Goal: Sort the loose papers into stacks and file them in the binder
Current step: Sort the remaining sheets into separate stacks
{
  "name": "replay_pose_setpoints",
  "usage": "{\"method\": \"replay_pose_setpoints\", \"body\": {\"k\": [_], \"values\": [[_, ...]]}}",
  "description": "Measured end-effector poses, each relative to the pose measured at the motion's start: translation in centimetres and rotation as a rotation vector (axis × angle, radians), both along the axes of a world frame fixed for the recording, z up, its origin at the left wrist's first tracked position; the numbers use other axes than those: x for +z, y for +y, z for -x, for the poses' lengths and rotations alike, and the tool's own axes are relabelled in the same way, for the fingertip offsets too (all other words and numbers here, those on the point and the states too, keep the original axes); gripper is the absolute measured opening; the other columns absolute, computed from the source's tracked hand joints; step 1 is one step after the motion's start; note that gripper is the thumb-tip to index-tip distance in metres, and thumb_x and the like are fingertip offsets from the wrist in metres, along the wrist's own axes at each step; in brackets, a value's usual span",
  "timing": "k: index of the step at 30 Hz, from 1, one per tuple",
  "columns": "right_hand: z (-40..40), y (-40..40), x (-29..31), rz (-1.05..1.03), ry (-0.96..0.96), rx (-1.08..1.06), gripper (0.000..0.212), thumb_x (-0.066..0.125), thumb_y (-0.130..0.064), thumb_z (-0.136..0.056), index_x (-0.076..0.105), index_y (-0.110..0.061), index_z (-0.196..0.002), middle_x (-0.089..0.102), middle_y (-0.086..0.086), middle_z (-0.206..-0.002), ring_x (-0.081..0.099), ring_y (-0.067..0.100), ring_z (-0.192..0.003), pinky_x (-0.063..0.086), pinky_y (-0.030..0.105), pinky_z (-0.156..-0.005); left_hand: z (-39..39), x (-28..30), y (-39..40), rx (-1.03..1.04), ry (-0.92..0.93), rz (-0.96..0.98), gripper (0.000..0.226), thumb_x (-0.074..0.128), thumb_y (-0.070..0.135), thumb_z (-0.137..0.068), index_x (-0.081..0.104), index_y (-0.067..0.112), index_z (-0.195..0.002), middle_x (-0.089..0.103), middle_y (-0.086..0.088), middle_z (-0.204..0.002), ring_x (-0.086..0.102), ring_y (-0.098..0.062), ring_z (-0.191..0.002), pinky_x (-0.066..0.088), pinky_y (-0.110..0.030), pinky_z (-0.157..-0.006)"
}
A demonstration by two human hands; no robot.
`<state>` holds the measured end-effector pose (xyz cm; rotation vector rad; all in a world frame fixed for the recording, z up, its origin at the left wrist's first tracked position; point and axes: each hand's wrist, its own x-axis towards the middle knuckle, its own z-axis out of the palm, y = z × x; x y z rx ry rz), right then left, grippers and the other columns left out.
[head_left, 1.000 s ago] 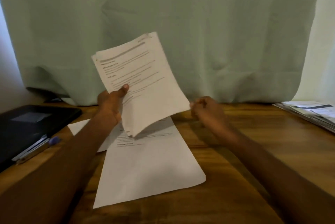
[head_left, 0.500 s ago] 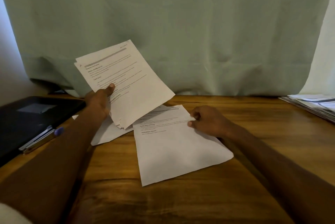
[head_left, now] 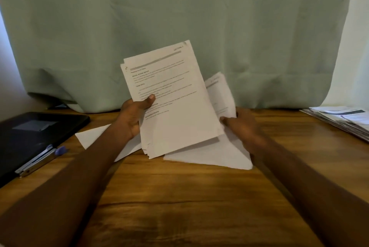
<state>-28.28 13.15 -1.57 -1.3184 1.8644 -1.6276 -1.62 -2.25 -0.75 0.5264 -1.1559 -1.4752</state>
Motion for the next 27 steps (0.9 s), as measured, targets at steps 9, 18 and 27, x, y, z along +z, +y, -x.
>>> {"method": "replay_pose_setpoints", "body": {"k": [9,18,27], "values": [[0.5,1.5,3.1,0.413,-0.447,0.05,0.016,0.072,-0.018,-0.095,0.07,-0.03,-0.105,0.076,-0.012,-0.098,0.073,0.007,-0.084,0.058,0.028,-0.067,-1.0,0.3,-1.0,-0.145,0.146,-0.056,0.06,0.076,0.013,-0.083,0.059,0.011,-0.14,0.067,-0.011,-0.134,0.066,-0.028,-0.12,0.06,-0.042,-0.089],[0.7,1.8,3.3,0.444,-0.484,0.079,0.017,0.072,-0.017,-0.094,0.069,-0.025,-0.108,0.078,-0.008,-0.098,0.075,0.011,-0.083,0.057,0.026,-0.062,-1.6,0.5,-1.5,-0.164,0.106,0.01,0.104,0.104,0.03,-0.048,0.059,0.013,-0.141,0.064,-0.012,-0.139,0.062,-0.03,-0.127,0.053,-0.048,-0.103],[0.7,1.4,3.1,0.427,-0.464,0.095,0.016,0.073,-0.017,-0.093,0.07,-0.028,-0.104,0.078,-0.01,-0.098,0.074,0.016,-0.092,0.06,0.038,-0.077,-1.1,0.6,-0.8,-0.073,0.114,-0.017,0.058,0.077,0.017,-0.079,0.063,0.012,-0.136,0.069,-0.009,-0.131,0.066,-0.027,-0.12,0.059,-0.041,-0.093]]}}
